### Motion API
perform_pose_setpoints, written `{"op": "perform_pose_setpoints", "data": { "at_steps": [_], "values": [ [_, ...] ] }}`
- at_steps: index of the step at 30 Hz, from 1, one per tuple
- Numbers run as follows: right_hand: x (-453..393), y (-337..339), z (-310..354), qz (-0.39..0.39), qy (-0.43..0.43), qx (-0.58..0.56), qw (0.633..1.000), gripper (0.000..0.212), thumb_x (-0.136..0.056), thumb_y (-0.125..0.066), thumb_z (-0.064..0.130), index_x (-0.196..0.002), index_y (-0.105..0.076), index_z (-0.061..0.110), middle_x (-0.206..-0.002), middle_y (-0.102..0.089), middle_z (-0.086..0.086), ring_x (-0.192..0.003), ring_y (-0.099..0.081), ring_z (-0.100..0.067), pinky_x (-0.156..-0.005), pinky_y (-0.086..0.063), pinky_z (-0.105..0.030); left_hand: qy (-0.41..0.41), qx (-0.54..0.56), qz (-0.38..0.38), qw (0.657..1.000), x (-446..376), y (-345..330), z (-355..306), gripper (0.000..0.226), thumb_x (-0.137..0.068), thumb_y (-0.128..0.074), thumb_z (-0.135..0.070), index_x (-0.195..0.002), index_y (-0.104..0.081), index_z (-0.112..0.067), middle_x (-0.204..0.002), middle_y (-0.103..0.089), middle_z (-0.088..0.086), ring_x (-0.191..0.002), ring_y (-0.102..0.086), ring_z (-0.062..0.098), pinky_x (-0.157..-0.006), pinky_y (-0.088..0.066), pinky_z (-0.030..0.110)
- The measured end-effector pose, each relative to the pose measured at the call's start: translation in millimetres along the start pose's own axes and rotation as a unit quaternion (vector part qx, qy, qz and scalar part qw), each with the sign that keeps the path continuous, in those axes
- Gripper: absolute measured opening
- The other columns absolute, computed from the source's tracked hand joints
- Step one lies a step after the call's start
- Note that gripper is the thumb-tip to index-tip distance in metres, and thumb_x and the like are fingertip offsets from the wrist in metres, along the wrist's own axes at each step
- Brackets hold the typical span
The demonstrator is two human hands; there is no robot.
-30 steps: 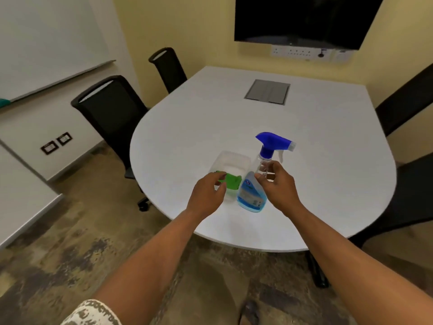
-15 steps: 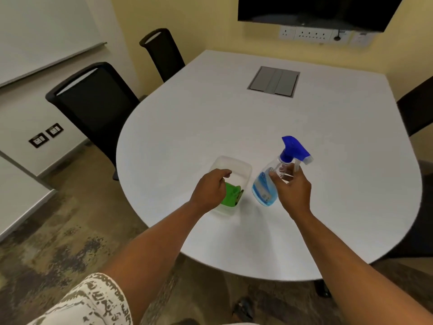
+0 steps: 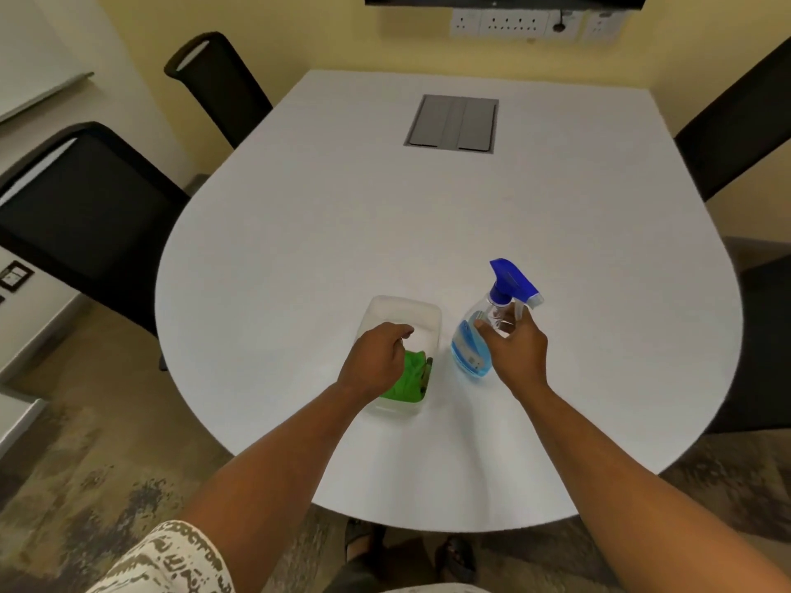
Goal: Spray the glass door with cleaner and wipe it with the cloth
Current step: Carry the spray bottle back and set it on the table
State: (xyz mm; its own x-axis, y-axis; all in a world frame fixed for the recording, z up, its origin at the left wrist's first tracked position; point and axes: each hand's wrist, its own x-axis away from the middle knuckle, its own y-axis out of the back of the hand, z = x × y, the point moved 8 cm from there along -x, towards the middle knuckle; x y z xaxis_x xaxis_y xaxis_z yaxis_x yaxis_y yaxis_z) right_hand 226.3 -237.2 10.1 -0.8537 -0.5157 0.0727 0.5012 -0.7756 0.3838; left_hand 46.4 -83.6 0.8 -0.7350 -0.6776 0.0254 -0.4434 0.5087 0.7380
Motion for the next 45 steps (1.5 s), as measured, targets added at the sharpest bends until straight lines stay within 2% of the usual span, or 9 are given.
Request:
{"op": "perform_pose_setpoints", "data": {
  "at_steps": [4,11,17,20,25,29,34,38,45],
  "values": [
    [-4,-9,1,-0.018,-0.011,0.003,1.000,0.048,-0.090,-0.071,0.023,-0.133,-0.051,0.013,-0.119,-0.063,0.001,-0.105,-0.059,-0.014,-0.086,-0.047,-0.027,-0.019,0.005,0.018,1.000,-15,7,6,0.037,-0.099,-0.047,-0.004,-0.130,-0.067,-0.009,-0.127,-0.071,0.003,-0.118,-0.065,0.018,-0.099,-0.043,0.018],
    [-1,-22,-15,-0.027,-0.051,0.022,0.998,0.050,-0.089,-0.071,0.030,-0.133,-0.051,0.015,-0.122,-0.065,-0.001,-0.113,-0.063,-0.021,-0.096,-0.054,-0.040,-0.049,0.001,0.062,0.997,-36,8,24,0.038,-0.098,-0.046,-0.004,-0.129,-0.067,-0.008,-0.126,-0.072,0.005,-0.119,-0.065,0.021,-0.104,-0.048,0.030],
    [2,-27,-20,-0.015,-0.063,0.051,0.997,0.058,-0.090,-0.070,0.032,-0.140,-0.046,0.016,-0.130,-0.061,0.002,-0.119,-0.059,-0.018,-0.095,-0.050,-0.034,-0.050,0.011,0.097,0.994,-44,3,31,0.038,-0.099,-0.046,-0.004,-0.131,-0.066,-0.008,-0.130,-0.070,0.006,-0.123,-0.063,0.021,-0.107,-0.046,0.028],
    [9,-21,-20,-0.035,-0.068,0.075,0.994,0.063,-0.088,-0.072,0.035,-0.141,-0.042,0.017,-0.120,-0.057,0.008,-0.110,-0.056,-0.012,-0.093,-0.050,-0.034,-0.058,0.015,0.112,0.992,-49,-1,34,0.037,-0.100,-0.046,-0.004,-0.131,-0.066,-0.008,-0.131,-0.069,0.006,-0.124,-0.063,0.020,-0.107,-0.045,0.026],
    [38,-5,-11,-0.147,-0.018,0.096,0.984,0.020,-0.093,-0.065,0.032,-0.101,-0.054,0.017,-0.085,-0.061,-0.001,-0.076,-0.059,-0.017,-0.067,-0.052,-0.026,-0.075,0.018,0.122,0.990,-56,-6,32,0.037,-0.100,-0.047,-0.004,-0.131,-0.066,-0.008,-0.130,-0.069,0.006,-0.123,-0.063,0.020,-0.102,-0.041,0.019],
    [43,-36,7,-0.069,0.051,0.129,0.988,0.011,-0.093,-0.065,0.028,-0.091,-0.060,0.019,-0.080,-0.062,0.004,-0.074,-0.062,-0.011,-0.064,-0.053,-0.024,-0.083,0.025,0.127,0.988,-57,-9,35,0.036,-0.100,-0.049,-0.007,-0.130,-0.067,-0.010,-0.128,-0.070,0.003,-0.121,-0.064,0.018,-0.100,-0.041,0.017],
    [30,-113,16,0.088,0.011,0.238,0.967,0.022,-0.096,-0.062,0.025,-0.116,-0.064,0.016,-0.106,-0.067,0.001,-0.093,-0.064,-0.013,-0.089,-0.055,-0.030,-0.090,0.016,0.108,0.990,-58,-1,43,0.034,-0.099,-0.051,-0.010,-0.128,-0.068,-0.014,-0.129,-0.070,-0.001,-0.123,-0.060,0.016,-0.104,-0.041,0.022],
    [17,-160,6,0.146,-0.056,0.345,0.926,0.040,-0.097,-0.060,0.020,-0.136,-0.052,0.017,-0.134,-0.057,-0.005,-0.119,-0.058,-0.022,-0.101,-0.046,-0.030,-0.097,0.004,0.064,0.993,-60,14,54,0.032,-0.097,-0.053,-0.010,-0.125,-0.068,-0.016,-0.128,-0.067,-0.002,-0.119,-0.056,0.020,-0.100,-0.046,0.029],
    [5,-201,-19,0.216,-0.021,0.502,0.837,0.037,-0.098,-0.055,0.020,-0.133,-0.045,0.013,-0.130,-0.052,-0.010,-0.118,-0.054,-0.025,-0.099,-0.048,-0.037,-0.092,0.045,0.087,0.991,-60,19,72,0.031,-0.096,-0.054,-0.011,-0.122,-0.069,-0.017,-0.124,-0.068,-0.002,-0.102,-0.065,0.016,-0.094,-0.053,0.034]
  ]
}}
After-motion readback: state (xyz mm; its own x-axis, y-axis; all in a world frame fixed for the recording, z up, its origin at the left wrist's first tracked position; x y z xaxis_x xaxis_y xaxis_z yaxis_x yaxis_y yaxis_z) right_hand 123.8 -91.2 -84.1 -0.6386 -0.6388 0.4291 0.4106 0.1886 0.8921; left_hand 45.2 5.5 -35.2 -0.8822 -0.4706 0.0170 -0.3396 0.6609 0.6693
